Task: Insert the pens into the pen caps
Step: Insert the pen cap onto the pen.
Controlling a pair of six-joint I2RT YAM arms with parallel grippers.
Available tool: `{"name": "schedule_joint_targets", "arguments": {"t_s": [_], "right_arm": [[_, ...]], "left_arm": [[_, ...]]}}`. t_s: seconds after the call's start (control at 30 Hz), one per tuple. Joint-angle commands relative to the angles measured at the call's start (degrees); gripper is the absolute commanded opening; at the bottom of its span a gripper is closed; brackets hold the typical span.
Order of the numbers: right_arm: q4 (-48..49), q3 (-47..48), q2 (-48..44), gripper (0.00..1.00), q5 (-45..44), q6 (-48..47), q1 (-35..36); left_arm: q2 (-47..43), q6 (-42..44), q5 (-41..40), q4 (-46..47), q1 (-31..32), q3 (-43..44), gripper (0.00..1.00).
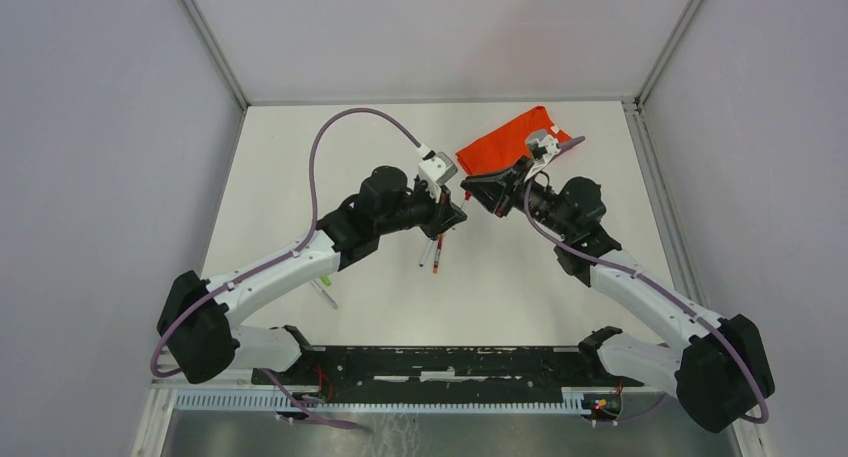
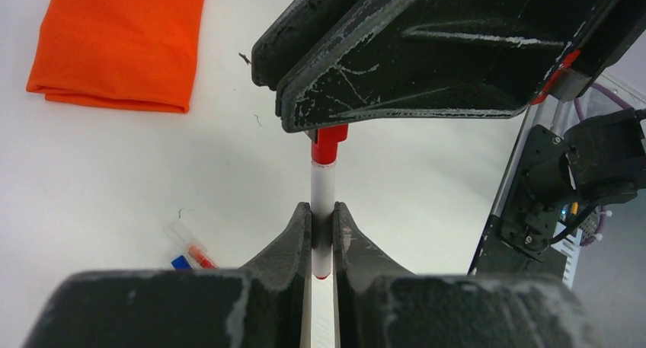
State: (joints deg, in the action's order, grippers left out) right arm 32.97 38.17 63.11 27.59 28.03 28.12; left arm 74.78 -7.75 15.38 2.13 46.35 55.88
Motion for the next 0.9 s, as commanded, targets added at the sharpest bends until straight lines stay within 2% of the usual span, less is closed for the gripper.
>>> {"name": "schedule_joint_targets", "arguments": {"t_s": [0.0,0.27,0.87], "right_arm": [[-4.62,-3.51,-0.13,0.0,-2.19,-1.92,2.76],[-5.45,-9.88,-0.77,0.0,-6.96,0.91,6.85],[0.52,-21.54,-1.81,0.0,-8.72,9.11,13.59]], "left_arm": [[-4.11,-0.38,-2.71,7.92,-0.03,1.59,0.02],[-4.83,-0.78,-3.9,9.43,-0.07,2.22,0.02],[-0.49,-1.8,-6.58,16.49,-0.55,8.02,0.02]]}}
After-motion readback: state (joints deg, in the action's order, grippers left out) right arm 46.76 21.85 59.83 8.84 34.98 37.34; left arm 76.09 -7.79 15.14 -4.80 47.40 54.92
